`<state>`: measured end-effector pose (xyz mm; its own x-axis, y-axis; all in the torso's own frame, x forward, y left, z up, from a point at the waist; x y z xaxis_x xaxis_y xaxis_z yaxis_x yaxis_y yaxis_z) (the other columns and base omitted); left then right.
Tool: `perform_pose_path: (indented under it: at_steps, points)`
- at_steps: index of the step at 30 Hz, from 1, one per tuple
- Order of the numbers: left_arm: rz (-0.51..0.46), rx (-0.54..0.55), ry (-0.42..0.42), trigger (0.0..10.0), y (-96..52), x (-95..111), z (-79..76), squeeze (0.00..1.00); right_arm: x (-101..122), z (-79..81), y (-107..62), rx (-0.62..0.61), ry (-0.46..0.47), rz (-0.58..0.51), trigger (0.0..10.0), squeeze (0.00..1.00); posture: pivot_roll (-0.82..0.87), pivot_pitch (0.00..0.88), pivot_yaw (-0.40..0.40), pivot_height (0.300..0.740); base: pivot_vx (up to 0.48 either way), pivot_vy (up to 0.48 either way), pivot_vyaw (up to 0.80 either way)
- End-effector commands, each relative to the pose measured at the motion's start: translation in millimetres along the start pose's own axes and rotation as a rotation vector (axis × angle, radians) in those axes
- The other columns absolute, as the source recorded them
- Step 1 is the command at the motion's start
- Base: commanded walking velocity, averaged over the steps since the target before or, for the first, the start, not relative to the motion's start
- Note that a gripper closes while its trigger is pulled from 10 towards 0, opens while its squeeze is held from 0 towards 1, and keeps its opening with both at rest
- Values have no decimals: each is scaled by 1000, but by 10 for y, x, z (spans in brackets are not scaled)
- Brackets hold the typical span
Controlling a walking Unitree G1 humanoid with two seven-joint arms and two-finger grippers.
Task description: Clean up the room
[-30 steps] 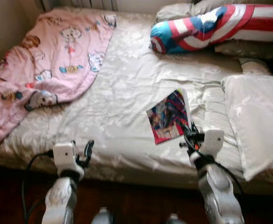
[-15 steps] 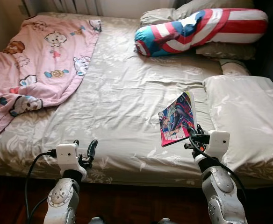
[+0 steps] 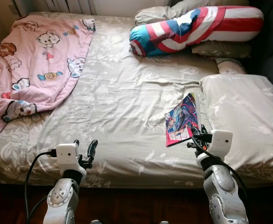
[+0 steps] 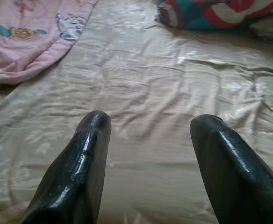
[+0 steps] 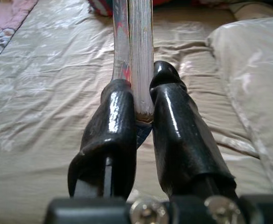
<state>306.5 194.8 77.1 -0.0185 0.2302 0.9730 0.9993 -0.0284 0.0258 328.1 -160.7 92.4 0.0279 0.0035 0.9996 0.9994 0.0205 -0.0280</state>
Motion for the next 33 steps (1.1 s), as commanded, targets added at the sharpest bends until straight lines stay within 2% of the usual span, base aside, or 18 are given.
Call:
perform_pose_path:
  at_steps: [1,12,33]
  points:
    - [22,1,11,10000,-35,-44,6,0,59,2,6,-1,1,-30,10000,0,55,210,-61,714,277,0,0]
    - [21,0,13,10000,-38,-43,3,0,47,4,24,-2,-5,-25,10000,0,57,213,-61,714,275,0,0]
    - [14,-6,8,10000,-34,-25,-23,0,65,-1,37,-14,4,-38,10000,0,59,214,-62,714,0,0,0]
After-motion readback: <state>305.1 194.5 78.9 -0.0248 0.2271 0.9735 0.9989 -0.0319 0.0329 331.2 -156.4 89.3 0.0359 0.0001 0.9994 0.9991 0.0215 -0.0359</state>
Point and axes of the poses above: a point about 5 cm out from each wrist's last joint towards the gripper, its own y axis pointing out of the wrist towards the gripper, its own x axis along the axis of the wrist's last joint, z = x × y, the point moved 4 cm from there along y, pointing out of the wrist towards the gripper, and after that the axes turned 9 degrees about -y, right-handed, at the moved point
